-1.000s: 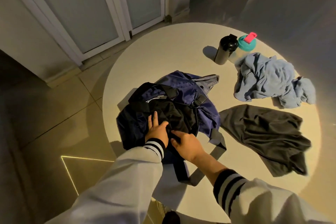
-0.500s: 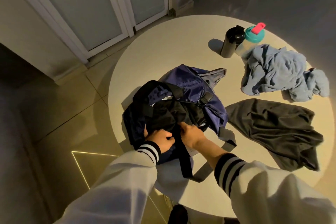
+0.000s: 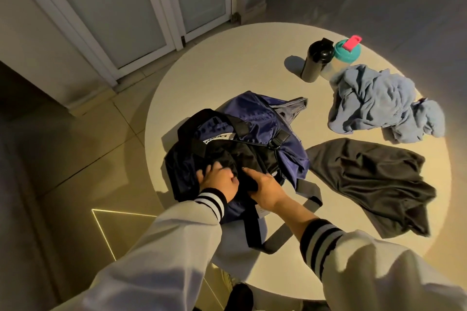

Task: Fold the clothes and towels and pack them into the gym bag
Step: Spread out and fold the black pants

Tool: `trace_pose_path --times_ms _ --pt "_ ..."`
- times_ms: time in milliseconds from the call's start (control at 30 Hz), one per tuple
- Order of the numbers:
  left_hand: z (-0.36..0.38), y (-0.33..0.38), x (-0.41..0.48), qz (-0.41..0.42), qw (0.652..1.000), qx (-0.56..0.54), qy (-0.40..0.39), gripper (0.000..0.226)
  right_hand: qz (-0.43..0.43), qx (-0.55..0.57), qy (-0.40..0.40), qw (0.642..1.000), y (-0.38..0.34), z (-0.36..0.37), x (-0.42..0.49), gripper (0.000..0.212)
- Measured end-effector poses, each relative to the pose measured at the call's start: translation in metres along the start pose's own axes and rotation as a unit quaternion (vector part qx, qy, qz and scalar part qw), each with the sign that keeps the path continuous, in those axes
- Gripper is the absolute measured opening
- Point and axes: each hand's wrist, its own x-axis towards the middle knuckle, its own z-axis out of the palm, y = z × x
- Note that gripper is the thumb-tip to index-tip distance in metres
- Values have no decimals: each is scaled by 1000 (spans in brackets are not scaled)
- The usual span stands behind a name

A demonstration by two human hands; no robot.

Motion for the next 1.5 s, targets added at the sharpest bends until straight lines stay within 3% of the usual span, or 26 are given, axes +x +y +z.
trace_pose_path --times_ms 67,100,233,433,533,633,733,833,967,1067,1133,1200,1300,1433,1500 --pt "2 6 8 83 991 -64 79 24 -4 4 15 1000 -3 1 4 72" --pt "3 9 13 100 990 -68 69 31 5 11 15 1000 -4 0 7 72" --pt "17 0 30 23 998 43 -47 45 37 -26 -50 998 0 2 17 77" --pt "19 -18 29 -64 991 68 -95 63 69 -81 -82 991 1 8 26 77" --pt "22 -13 28 -23 998 24 -55 56 25 -63 -89 994 -7 4 27 75" --pt "25 -16 21 52 995 -90 2 49 -20 36 -93 995 -9 2 21 69" --pt "21 -22 3 91 976 -179 83 41 -19 77 -2 997 -1 4 13 60" --pt "24 -21 -21 102 981 -132 99 39 -25 57 51 997 2 8 7 52" --pt "34 2 -35 37 990 -135 -15 48 -29 74 59 995 1 4 -2 43" --pt "34 23 -41 47 987 -137 -74 55 -21 -3 220 975 12 1 -17 37" --pt "34 29 -45 78 984 -116 -113 64 49 -45 297 953 26 -5 -29 28" --pt "38 29 -46 100 981 -69 -149 72 147 -6 246 958 39 -10 -36 24" --pt "48 28 -41 101 988 -35 -112 53 141 68 146 977 53 -12 -34 31" --pt "52 30 -31 29 990 -138 -24 42 119 183 121 968 40 -18 -22 34" --pt "48 33 -26 -36 970 -242 4 41 105 278 113 948 28 -27 -11 31"
